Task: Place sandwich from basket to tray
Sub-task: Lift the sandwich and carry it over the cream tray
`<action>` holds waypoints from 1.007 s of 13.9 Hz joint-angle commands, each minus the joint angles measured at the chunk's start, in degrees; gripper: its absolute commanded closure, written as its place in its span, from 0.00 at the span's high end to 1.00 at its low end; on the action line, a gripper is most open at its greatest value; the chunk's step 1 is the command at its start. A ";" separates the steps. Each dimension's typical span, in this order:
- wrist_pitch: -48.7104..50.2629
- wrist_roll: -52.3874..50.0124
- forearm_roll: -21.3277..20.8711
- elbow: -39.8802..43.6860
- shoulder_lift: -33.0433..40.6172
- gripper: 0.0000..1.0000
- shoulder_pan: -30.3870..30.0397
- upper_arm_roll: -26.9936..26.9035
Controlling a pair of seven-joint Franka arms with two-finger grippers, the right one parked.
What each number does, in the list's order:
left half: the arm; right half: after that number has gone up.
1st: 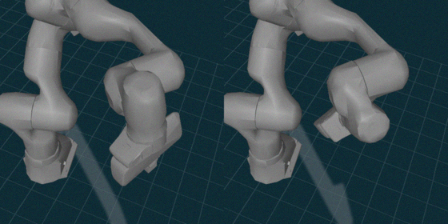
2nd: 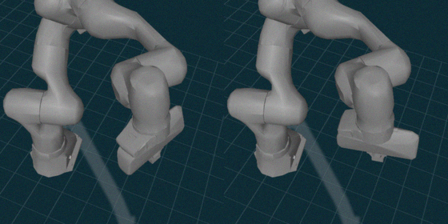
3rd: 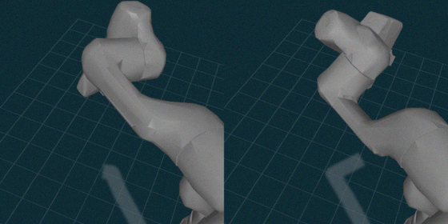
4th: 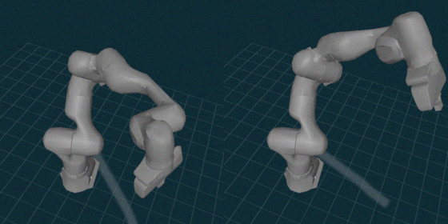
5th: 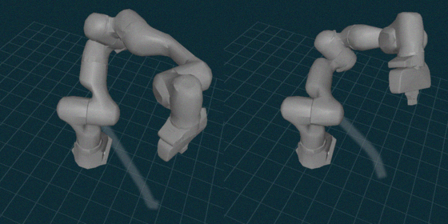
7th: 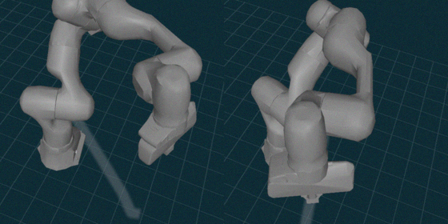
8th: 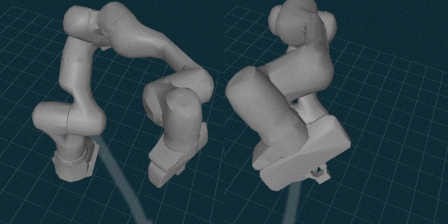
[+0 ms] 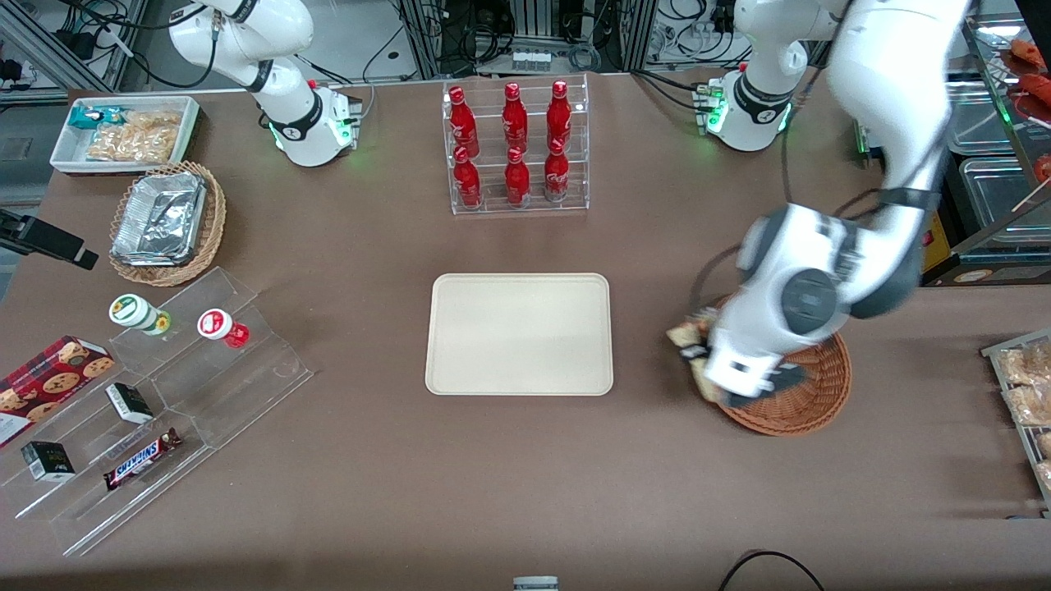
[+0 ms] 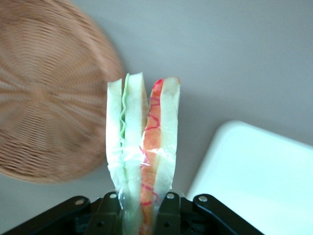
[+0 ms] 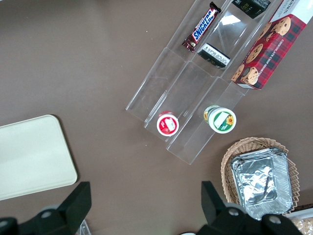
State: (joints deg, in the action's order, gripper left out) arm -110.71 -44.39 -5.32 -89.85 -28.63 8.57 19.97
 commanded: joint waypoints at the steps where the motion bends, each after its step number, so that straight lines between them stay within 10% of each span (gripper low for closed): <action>1: 0.93 -3.49 -0.57 6.96 -6.25 0.17 9.42 -0.98; 14: -6.36 -6.76 -4.08 11.10 -18.21 0.22 24.82 -1.16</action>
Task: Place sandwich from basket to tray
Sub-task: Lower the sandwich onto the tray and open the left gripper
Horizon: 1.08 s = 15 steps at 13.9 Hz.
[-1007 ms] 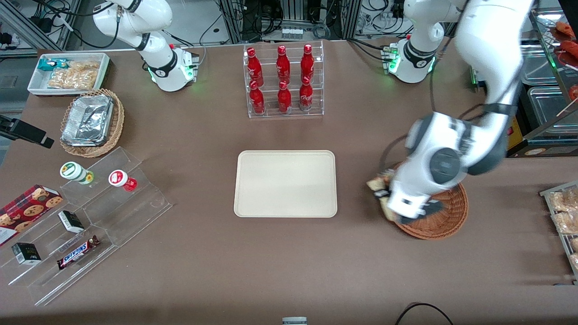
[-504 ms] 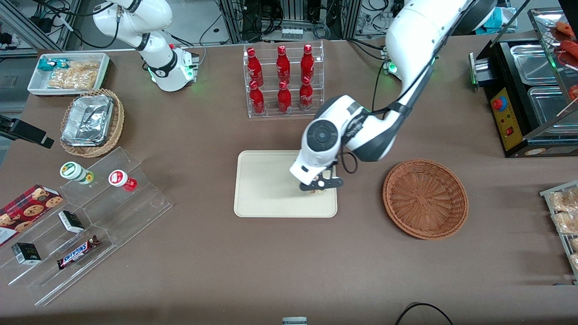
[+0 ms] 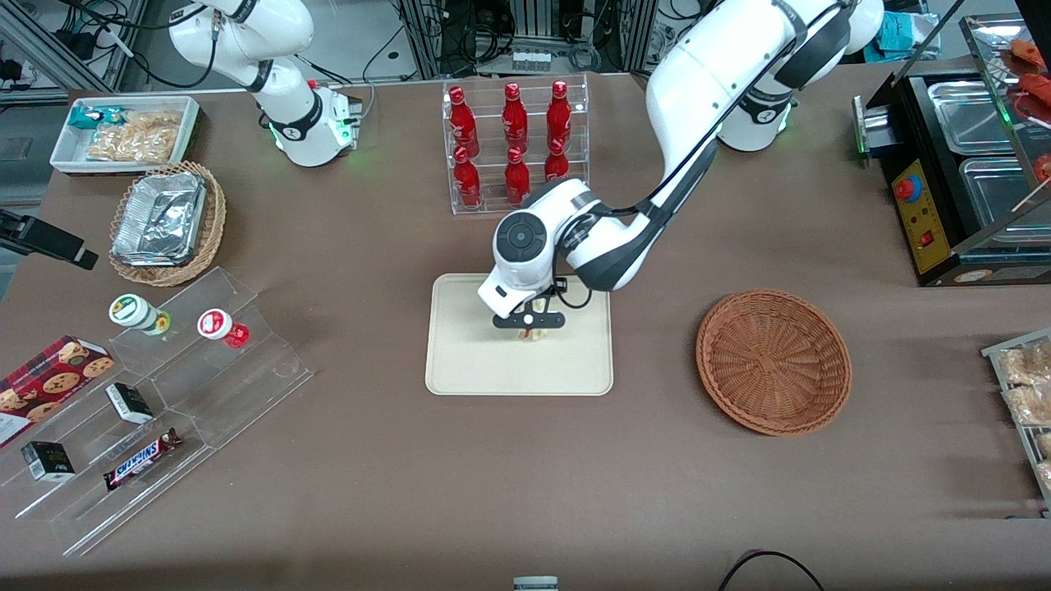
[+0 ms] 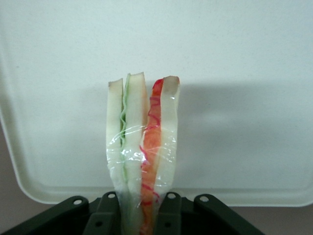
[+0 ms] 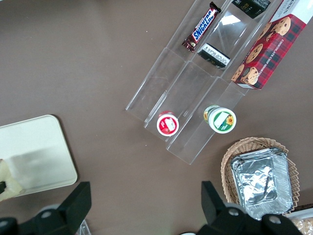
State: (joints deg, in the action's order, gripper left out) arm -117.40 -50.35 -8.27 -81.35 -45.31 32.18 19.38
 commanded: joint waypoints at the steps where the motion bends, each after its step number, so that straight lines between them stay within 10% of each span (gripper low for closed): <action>1: -0.45 -0.89 -1.14 2.60 -1.62 0.23 1.57 -0.66; 7: -1.61 -0.98 -1.14 2.60 -1.80 0.99 1.31 -0.84; 15: 1.37 -2.39 -0.96 3.04 7.76 1.00 0.52 -11.62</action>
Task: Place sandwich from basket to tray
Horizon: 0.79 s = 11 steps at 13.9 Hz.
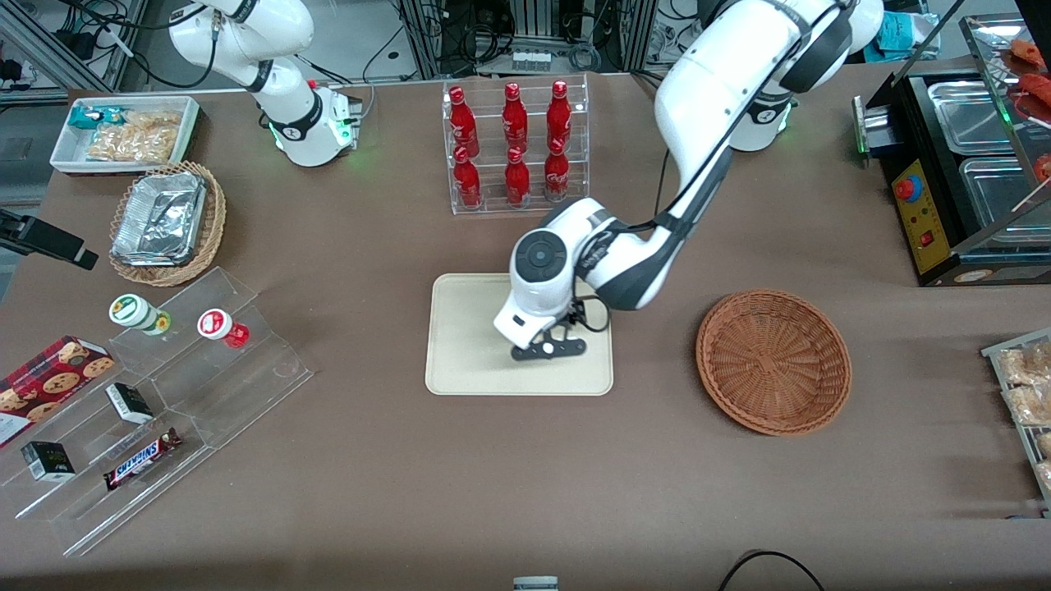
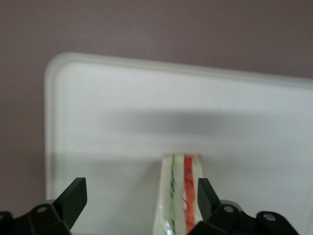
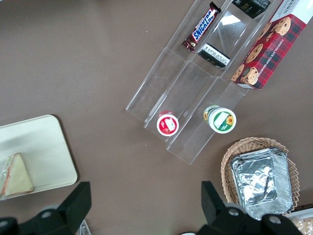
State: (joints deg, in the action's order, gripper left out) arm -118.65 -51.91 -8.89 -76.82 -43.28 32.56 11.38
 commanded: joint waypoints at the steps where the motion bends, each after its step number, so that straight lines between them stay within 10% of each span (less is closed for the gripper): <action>1: 5.76 -0.56 0.36 -1.40 8.27 1.00 -1.60 -5.38; 11: 35.83 34.90 3.53 -0.96 29.38 1.00 -27.70 -5.66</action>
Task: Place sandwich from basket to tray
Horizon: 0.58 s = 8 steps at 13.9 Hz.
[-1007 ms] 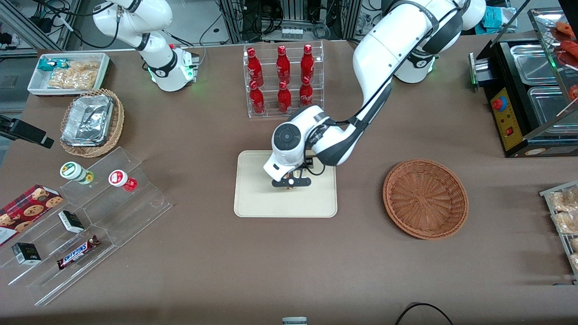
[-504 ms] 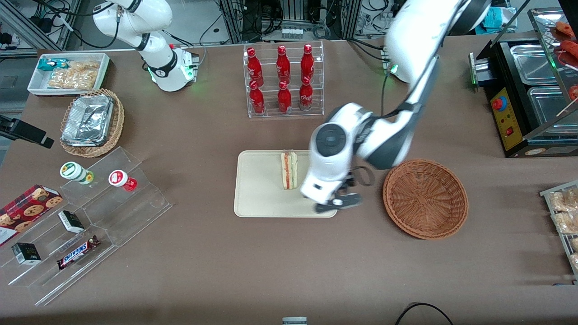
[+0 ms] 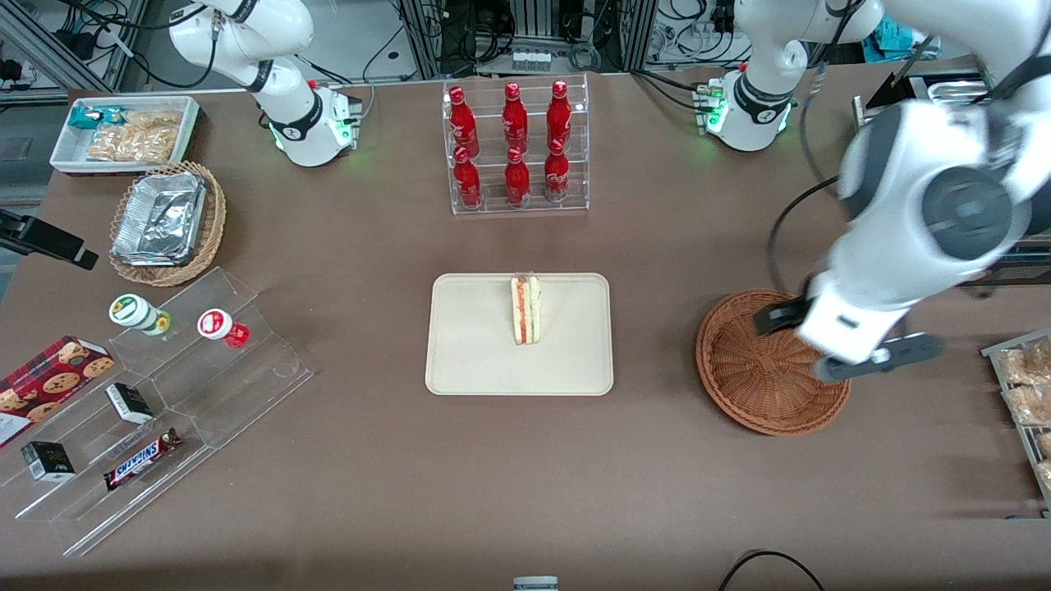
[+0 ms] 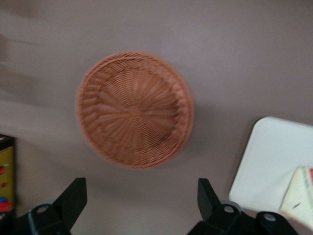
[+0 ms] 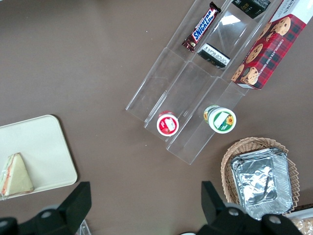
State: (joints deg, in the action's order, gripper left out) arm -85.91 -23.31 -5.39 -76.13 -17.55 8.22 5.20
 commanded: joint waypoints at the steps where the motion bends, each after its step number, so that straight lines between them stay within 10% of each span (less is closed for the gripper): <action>1: 4.68 11.22 0.03 -1.66 4.79 1.00 -5.90 0.51; 8: 11.46 19.00 -1.55 2.38 7.18 1.00 -9.19 2.26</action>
State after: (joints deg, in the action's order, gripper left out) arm -76.35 -4.21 -5.54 -75.35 -10.43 -2.94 6.04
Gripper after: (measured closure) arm 0.000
